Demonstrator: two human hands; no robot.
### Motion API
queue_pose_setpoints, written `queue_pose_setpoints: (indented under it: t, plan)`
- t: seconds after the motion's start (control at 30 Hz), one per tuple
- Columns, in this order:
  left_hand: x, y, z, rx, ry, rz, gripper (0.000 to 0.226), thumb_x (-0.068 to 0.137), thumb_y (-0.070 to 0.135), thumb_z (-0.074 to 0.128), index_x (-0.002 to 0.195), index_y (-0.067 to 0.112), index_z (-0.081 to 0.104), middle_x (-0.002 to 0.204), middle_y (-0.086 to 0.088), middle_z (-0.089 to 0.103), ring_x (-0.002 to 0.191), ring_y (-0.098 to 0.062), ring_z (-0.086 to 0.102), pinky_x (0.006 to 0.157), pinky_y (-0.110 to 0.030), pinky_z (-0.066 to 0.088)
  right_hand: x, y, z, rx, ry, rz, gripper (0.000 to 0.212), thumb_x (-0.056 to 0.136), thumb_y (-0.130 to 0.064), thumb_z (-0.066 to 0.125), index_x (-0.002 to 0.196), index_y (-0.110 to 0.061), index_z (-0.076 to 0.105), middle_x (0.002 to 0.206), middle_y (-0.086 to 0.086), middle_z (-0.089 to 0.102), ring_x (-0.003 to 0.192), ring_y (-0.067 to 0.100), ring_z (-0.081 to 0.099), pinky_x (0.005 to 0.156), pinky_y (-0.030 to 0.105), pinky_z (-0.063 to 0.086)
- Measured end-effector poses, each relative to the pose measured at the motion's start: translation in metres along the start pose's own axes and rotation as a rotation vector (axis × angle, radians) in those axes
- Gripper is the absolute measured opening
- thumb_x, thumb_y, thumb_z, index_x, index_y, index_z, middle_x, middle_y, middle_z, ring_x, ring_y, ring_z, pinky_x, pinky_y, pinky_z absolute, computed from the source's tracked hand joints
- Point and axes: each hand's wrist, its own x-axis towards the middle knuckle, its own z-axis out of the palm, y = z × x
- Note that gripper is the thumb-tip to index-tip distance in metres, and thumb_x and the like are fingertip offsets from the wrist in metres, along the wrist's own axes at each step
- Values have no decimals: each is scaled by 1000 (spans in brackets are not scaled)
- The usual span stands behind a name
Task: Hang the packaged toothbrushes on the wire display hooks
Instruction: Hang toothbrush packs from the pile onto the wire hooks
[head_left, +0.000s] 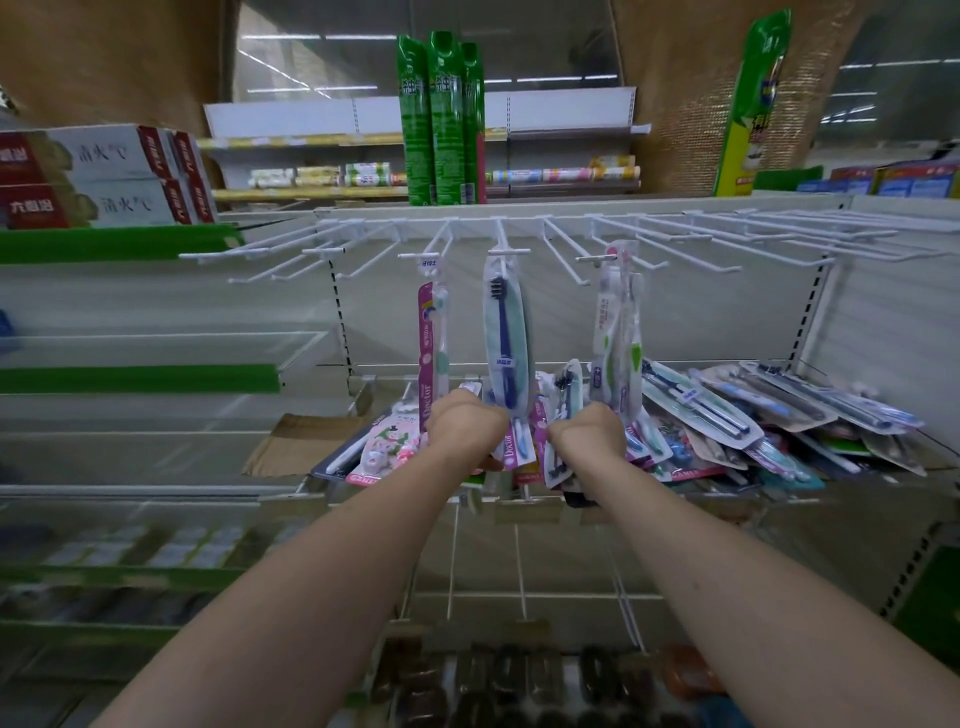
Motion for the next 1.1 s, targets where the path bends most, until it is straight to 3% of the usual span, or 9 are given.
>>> queue_pose_setpoints:
  t: [0.17,0.23,0.3,0.43,0.53,0.63,0.73,0.83,1.1]
  plan:
    - [-9,-11,-5,-8,-29,-11,22,91,11,64,76,10,47,72,-5,48,57,-12,47,42,-25,38,-16,4,-3,67,4,-32,29,88,-8,60,67,-12,41,62,4,44,52,18,42,46,26,32]
    - [-11,-12,-4,-76,-48,-63,18,90,10,63,79,9,49,75,-7,53,60,-15,52,52,-24,48,-20,5,-1,89,2,-31,29,87,-6,61,69,-13,40,63,4,43,52,18,42,46,25,31]
    - [-13,-12,-3,-249,-82,-144,8,89,8,63,89,8,55,81,-13,62,67,-25,65,68,-34,62,-23,7,1,75,-5,-26,27,85,-7,61,71,-14,40,65,3,45,55,19,44,47,26,33]
    - [-19,-15,-1,-378,-153,-215,34,84,0,76,111,4,55,84,-19,61,61,-29,68,55,-40,63,-28,10,-1,59,-16,-31,28,84,-6,60,70,-15,37,66,3,42,56,18,40,48,27,30]
    - [-22,-18,-1,-333,-134,-183,24,85,-1,72,99,6,54,88,-14,55,69,-28,66,60,-42,64,-31,12,-4,53,-23,-39,29,84,-5,60,70,-15,37,67,4,41,57,18,39,48,28,28]
    - [-27,-19,-5,-274,-137,-145,23,85,2,71,82,9,49,85,-16,59,65,-30,69,64,-45,65,-35,9,-4,42,-20,-30,27,85,-7,62,70,-13,40,68,5,44,57,18,41,48,28,30]
    - [-33,-18,-8,-216,-148,-124,20,83,7,71,82,6,52,90,-21,64,73,-35,74,72,-47,64,-40,7,-1,39,1,-30,21,85,-9,64,73,-11,47,72,6,51,60,19,49,48,28,36]
    - [-38,-19,-13,-217,-178,-111,19,86,4,68,80,5,50,90,-21,61,72,-36,74,68,-45,65,-46,7,0,33,12,-34,18,84,-8,65,73,-10,51,70,6,54,61,20,53,52,30,43]
    - [-58,-26,-27,-244,-263,-96,13,87,0,64,88,4,51,90,-22,63,59,-34,73,64,-49,64,-70,10,-1,53,22,-32,18,86,-11,66,75,-11,52,73,6,54,59,18,52,48,26,35]
